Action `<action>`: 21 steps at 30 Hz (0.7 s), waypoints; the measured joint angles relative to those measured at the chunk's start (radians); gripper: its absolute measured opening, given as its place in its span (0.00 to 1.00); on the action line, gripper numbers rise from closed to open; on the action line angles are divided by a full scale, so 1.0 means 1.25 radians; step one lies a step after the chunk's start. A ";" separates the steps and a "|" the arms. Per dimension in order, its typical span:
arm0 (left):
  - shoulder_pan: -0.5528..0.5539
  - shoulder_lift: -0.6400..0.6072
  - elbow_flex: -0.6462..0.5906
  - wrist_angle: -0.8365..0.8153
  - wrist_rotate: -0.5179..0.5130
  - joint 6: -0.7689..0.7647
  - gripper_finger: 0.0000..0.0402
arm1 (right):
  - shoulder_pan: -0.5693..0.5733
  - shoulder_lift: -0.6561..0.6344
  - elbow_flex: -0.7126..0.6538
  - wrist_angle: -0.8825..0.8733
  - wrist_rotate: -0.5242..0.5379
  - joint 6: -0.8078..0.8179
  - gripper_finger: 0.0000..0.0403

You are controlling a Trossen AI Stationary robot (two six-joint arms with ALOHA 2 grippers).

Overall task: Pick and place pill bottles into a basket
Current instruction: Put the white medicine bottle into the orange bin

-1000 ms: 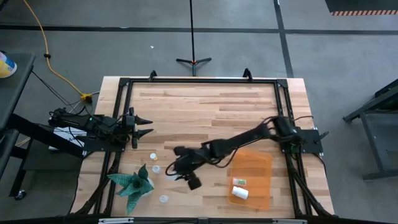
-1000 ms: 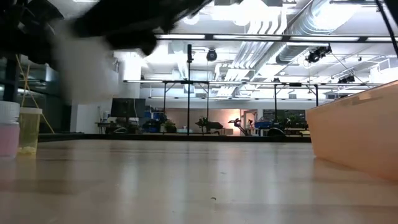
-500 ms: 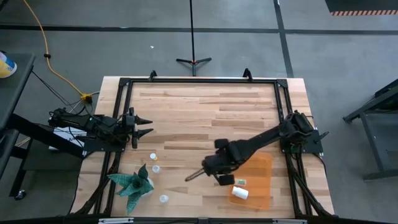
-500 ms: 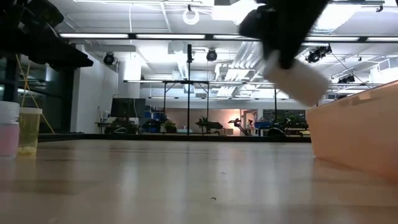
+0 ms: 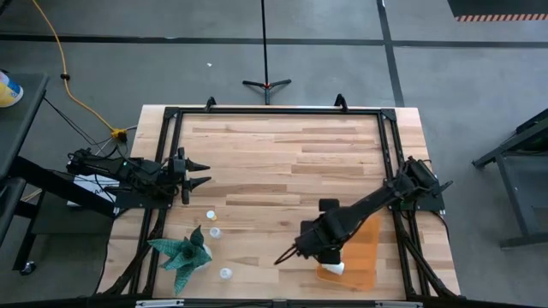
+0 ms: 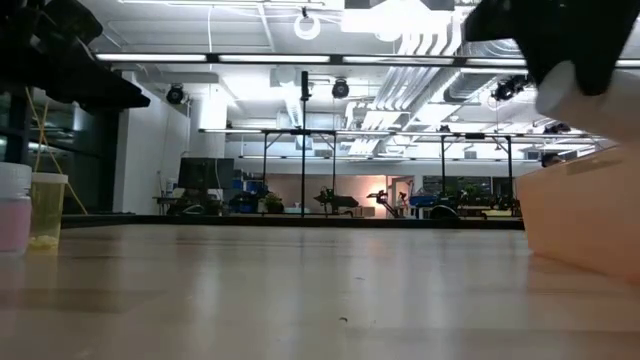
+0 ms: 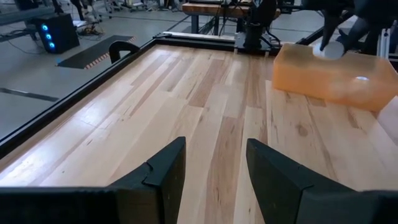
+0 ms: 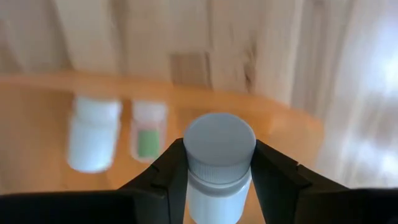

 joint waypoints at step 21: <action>0.000 0.000 0.000 0.000 0.001 -0.002 0.50 | 0.033 0.001 -0.240 0.258 -0.073 0.056 0.38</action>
